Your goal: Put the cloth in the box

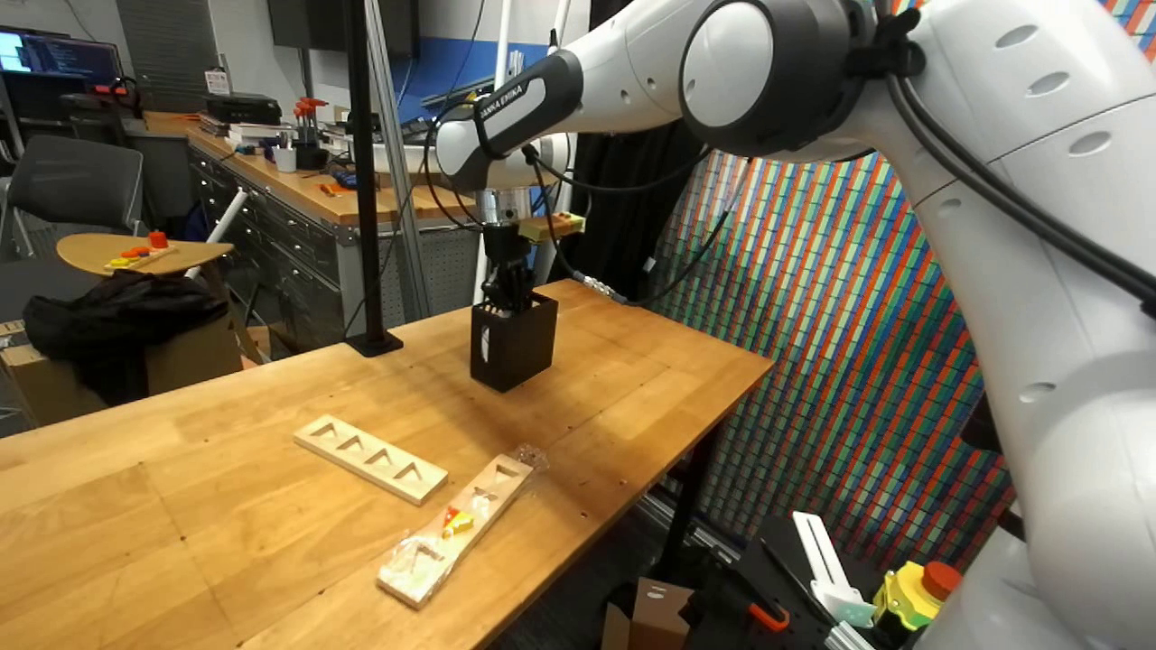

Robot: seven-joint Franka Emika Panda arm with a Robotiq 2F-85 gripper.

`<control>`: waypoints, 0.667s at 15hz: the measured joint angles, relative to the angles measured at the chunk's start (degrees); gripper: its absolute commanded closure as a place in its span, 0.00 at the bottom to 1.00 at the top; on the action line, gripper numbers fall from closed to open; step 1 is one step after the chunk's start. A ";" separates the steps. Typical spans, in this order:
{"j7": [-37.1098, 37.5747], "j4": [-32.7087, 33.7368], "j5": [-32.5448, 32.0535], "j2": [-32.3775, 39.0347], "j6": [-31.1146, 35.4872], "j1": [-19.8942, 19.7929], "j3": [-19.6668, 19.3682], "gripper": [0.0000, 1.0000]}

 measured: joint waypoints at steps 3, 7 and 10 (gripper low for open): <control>-0.51 -0.01 0.48 0.72 0.01 -0.44 0.05 0.98; -1.20 0.00 0.92 1.65 0.03 -0.98 0.15 0.98; -1.75 0.00 1.01 1.91 0.04 -1.20 0.29 0.98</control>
